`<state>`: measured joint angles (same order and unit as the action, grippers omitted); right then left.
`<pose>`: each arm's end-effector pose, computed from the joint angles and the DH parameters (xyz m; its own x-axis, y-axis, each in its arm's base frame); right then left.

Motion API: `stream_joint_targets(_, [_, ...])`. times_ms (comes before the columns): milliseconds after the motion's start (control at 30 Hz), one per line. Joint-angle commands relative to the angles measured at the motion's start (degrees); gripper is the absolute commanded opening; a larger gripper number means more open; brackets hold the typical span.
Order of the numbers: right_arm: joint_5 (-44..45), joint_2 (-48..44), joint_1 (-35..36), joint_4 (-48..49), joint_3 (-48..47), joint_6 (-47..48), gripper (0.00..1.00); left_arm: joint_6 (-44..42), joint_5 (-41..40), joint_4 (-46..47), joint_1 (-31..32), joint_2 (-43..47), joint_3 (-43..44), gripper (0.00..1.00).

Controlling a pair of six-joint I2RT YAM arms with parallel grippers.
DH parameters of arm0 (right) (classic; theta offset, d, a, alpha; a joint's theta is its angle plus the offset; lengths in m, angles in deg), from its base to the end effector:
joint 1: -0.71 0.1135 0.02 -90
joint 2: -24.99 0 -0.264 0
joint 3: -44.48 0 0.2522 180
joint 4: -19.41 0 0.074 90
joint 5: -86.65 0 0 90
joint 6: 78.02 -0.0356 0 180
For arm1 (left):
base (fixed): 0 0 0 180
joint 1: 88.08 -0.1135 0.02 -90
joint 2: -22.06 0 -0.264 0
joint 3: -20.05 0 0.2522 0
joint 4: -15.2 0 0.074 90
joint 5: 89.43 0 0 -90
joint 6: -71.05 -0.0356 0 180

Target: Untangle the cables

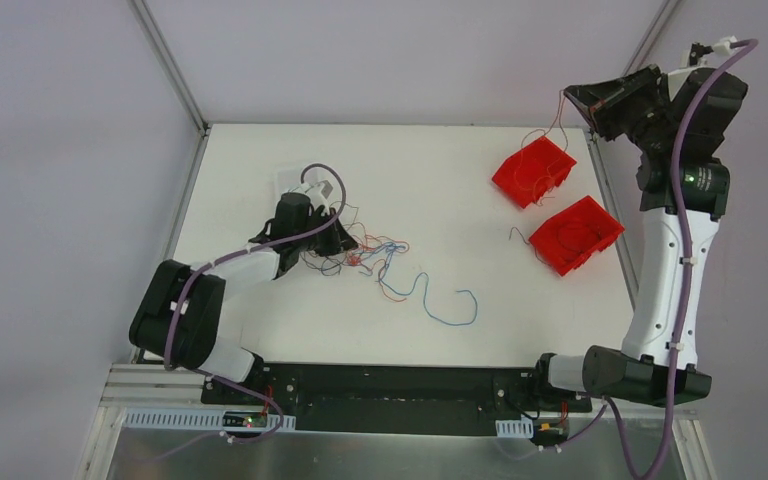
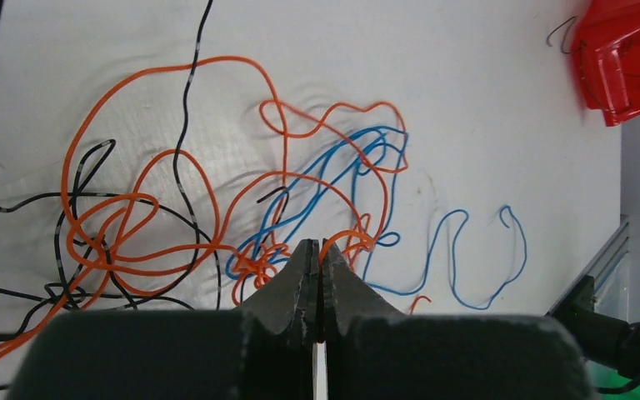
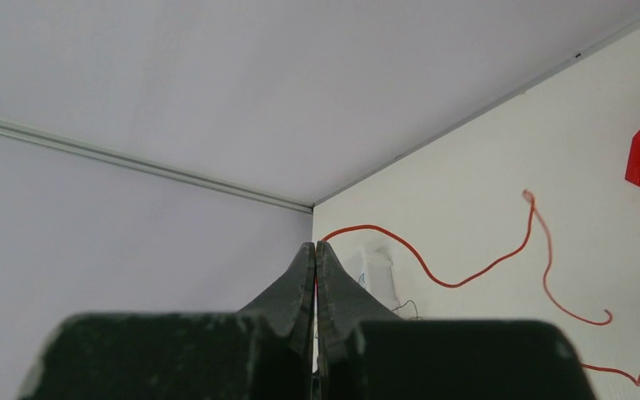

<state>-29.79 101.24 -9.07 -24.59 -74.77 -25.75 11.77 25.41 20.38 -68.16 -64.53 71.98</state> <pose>0.2467 -0.0264 0.5401 -0.1890 0.5886 -0.7860 -0.2162 0.7559 0.6180 0.2810 -0.1177 0.1813 -0.7313 -0.2281 -0.6428 0.3250 0.7120 -0.6224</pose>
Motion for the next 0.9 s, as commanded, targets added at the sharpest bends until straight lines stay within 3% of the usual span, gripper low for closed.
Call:
stream_joint_targets(0, [-2.12, -1.89, -0.02, 2.59, 5.30, 0.43, 0.00, 0.42, -1.76, -2.83, 0.39, 7.56, 0.21, 0.00])
stream_joint_targets(133, [-3.13, -2.65, 1.18, 2.48, 11.06, 2.37, 0.00, -1.17, -4.23, -8.57, 0.40, 13.69, 0.82, 0.08])
stream_joint_targets(167, [-3.20, -2.67, 1.83, 2.21, 12.18, 3.09, 0.00, -1.60, -5.07, -10.00, 0.45, 15.10, 0.99, 0.16])
stream_joint_targets(267, [-2.76, -2.93, 3.50, 1.38, 14.85, 4.99, 0.00, -2.69, -6.87, -14.91, 0.88, 18.75, 2.51, 0.59])
stream_joint_targets(400, [-2.04, -2.39, 6.44, -0.06, 15.13, 7.27, 0.00, -7.66, -10.49, -18.75, 4.61, 20.55, 6.35, 0.90])
stream_joint_targets(867, [0.05, -0.32, 17.36, -4.40, 9.72, 11.98, 0.00, -15.58, -2.08, -4.04, 12.49, 9.73, 22.81, 0.98])
